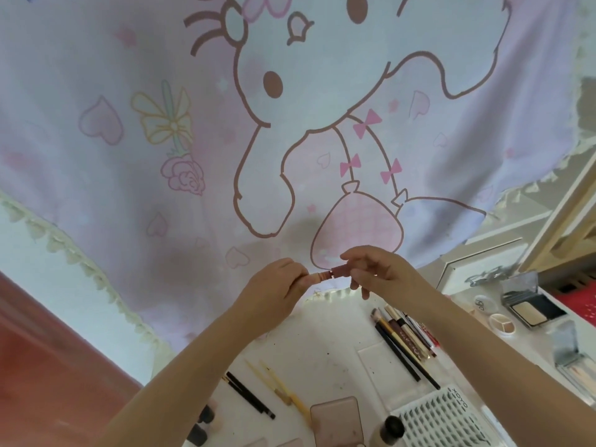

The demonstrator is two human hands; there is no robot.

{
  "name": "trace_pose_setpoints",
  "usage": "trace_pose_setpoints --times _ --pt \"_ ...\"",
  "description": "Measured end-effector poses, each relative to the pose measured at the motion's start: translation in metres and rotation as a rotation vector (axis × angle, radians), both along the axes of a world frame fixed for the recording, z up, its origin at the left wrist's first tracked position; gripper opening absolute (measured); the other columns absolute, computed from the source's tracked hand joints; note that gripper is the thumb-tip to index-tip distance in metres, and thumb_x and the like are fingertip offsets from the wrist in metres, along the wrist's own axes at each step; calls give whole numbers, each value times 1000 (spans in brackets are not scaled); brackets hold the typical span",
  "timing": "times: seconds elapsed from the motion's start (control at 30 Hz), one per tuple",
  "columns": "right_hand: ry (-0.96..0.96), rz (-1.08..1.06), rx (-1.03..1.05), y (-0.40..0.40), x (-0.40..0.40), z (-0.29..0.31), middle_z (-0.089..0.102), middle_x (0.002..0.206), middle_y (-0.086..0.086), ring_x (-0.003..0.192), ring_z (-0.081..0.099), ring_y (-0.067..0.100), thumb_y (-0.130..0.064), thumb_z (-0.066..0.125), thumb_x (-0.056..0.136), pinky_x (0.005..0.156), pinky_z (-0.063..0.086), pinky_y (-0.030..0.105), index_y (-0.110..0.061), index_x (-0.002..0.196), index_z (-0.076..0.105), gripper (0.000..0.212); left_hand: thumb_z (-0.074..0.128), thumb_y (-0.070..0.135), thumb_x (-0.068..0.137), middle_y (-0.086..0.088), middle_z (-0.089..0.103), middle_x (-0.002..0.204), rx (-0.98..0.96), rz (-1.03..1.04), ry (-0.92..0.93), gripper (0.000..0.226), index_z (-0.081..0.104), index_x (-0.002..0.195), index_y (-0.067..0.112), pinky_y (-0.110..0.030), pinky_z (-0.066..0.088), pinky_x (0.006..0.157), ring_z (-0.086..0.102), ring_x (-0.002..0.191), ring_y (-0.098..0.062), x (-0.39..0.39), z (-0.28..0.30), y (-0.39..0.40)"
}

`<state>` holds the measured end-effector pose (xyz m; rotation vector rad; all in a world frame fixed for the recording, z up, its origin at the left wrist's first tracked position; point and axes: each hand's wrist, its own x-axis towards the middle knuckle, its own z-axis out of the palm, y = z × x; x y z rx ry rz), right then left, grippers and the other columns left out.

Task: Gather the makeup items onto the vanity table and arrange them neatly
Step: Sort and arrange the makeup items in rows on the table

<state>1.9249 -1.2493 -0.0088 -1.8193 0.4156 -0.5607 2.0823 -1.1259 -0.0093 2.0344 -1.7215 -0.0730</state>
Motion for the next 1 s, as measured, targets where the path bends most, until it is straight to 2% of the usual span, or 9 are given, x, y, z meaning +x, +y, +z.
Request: trace_pose_setpoints --times 0.07,0.13,0.23,0.43,0.6,0.67,0.8,0.9,1.0 --pt "56 9 20 0 -1 0 66 79 0 57 57 8 -10 47 91 50 46 19 -30 90 56 21 37 29 96 15 36 68 -2 0 -5 28 57 90 9 -16 31 60 38 66 -4 0 -3 1" --pt "141 -3 -29 -1 -4 -1 62 61 -7 47 51 6 -19 44 93 46 41 16 -30 76 60 26 38 30 95 15 36 67 -14 -10 7 28 56 87 10 -13 33 59 37 63 -1 -2 -6 2" --pt "204 -21 -78 -3 -10 -7 55 46 -12 39 44 0 -17 45 92 44 37 12 -15 75 62 25 39 29 94 13 36 66 6 -30 36 26 54 83 12 -12 33 57 36 61 0 -9 -13 0" --pt "248 0 36 -15 -23 -23 57 47 -13 40 46 -1 -8 48 91 46 39 11 -15 80 60 18 39 31 95 8 37 63 111 -90 142 28 46 72 16 -15 33 58 35 57 -4 -22 -36 -13" --pt "325 -5 169 -32 -37 -42 61 67 7 49 50 8 -5 48 91 51 43 16 -15 83 59 16 40 32 94 9 37 57 288 -159 283 33 41 62 22 -11 36 59 34 51 -4 -35 -62 -38" --pt "350 -59 240 -41 -43 -57 65 80 15 57 53 13 -10 47 92 53 45 18 -14 95 57 11 43 31 93 8 43 59 383 -120 420 31 50 66 18 -12 34 53 37 52 -4 -43 -78 -49" --pt "580 -307 145 -66 -62 -101 62 81 3 69 56 14 -17 44 93 62 49 24 -7 108 55 22 47 32 92 -5 56 74 493 182 843 29 63 82 10 -21 36 58 51 66 -13 -62 -113 -74" --pt "835 -220 -120 -73 -81 -142 63 104 10 94 57 22 -13 43 92 79 41 25 -4 105 59 23 47 27 93 -4 59 75 519 402 1190 27 60 74 13 -20 40 62 56 78 -13 -78 -136 -92" --pt "915 -100 -295 -69 -94 -174 57 119 12 112 50 23 -13 45 91 90 34 25 -4 116 56 29 45 19 94 -8 58 65 625 564 1252 56 63 41 15 -18 41 55 50 65 -14 -99 -163 -104"
